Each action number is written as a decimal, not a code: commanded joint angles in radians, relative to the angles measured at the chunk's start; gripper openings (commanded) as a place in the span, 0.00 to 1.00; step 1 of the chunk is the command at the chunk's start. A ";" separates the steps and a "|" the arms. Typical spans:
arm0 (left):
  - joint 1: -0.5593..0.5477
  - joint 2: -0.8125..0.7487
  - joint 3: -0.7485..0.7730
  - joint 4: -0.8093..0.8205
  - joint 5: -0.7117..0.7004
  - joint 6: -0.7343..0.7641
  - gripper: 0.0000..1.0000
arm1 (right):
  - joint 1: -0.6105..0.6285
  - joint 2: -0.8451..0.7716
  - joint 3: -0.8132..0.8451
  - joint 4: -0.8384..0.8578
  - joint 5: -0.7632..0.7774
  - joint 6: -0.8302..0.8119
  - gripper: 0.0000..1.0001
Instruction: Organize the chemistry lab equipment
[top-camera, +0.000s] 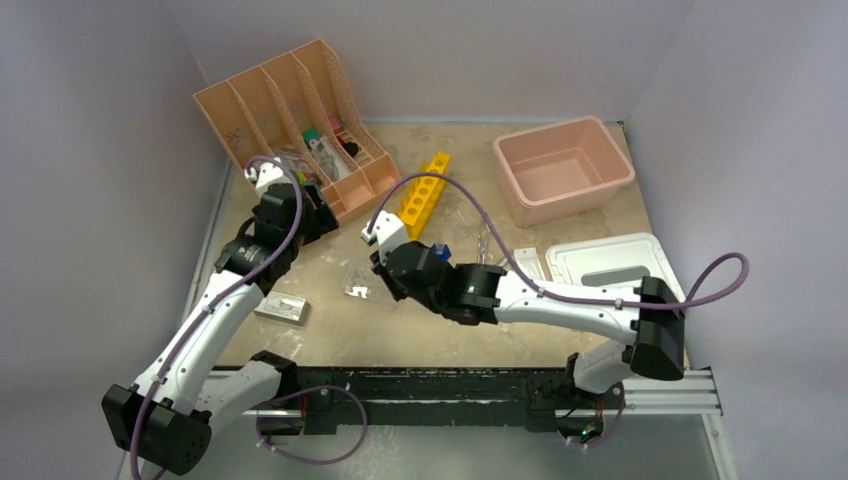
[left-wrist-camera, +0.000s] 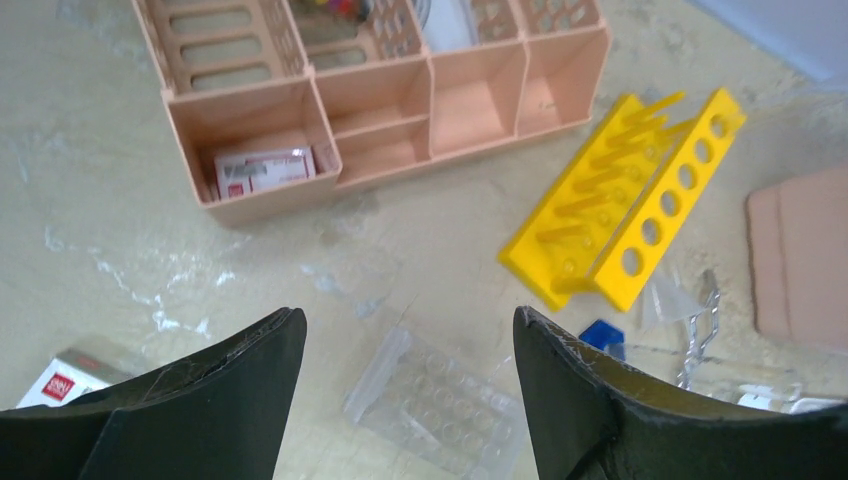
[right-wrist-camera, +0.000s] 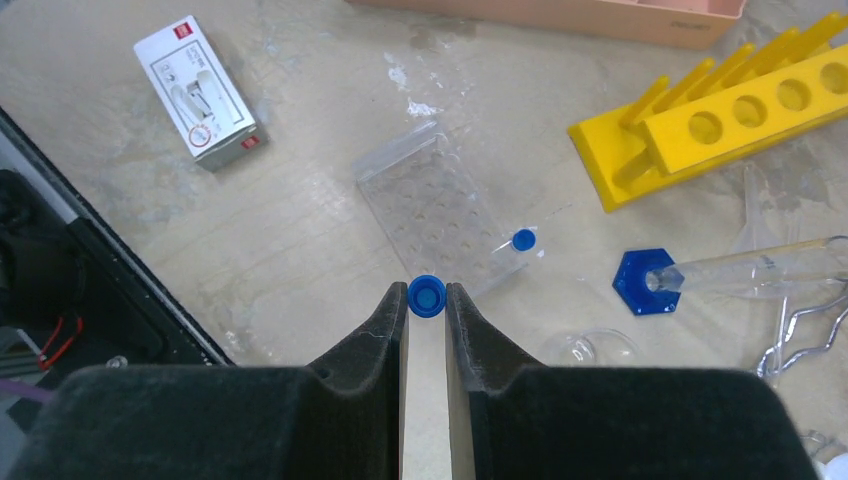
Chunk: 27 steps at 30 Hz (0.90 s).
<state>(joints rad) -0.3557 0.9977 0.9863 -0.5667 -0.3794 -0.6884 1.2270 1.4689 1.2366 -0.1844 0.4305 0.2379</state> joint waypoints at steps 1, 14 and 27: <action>0.004 -0.031 -0.076 0.000 0.044 -0.065 0.74 | 0.037 0.040 -0.057 0.175 0.149 0.003 0.15; 0.007 0.009 -0.112 0.001 0.085 -0.028 0.74 | 0.062 0.124 -0.214 0.471 0.342 0.035 0.15; 0.014 0.045 -0.188 0.089 0.221 -0.159 0.72 | 0.062 0.187 -0.292 0.642 0.340 0.024 0.16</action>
<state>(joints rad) -0.3489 1.0447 0.8127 -0.5632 -0.2062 -0.7975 1.2839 1.6550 0.9546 0.3603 0.7341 0.2504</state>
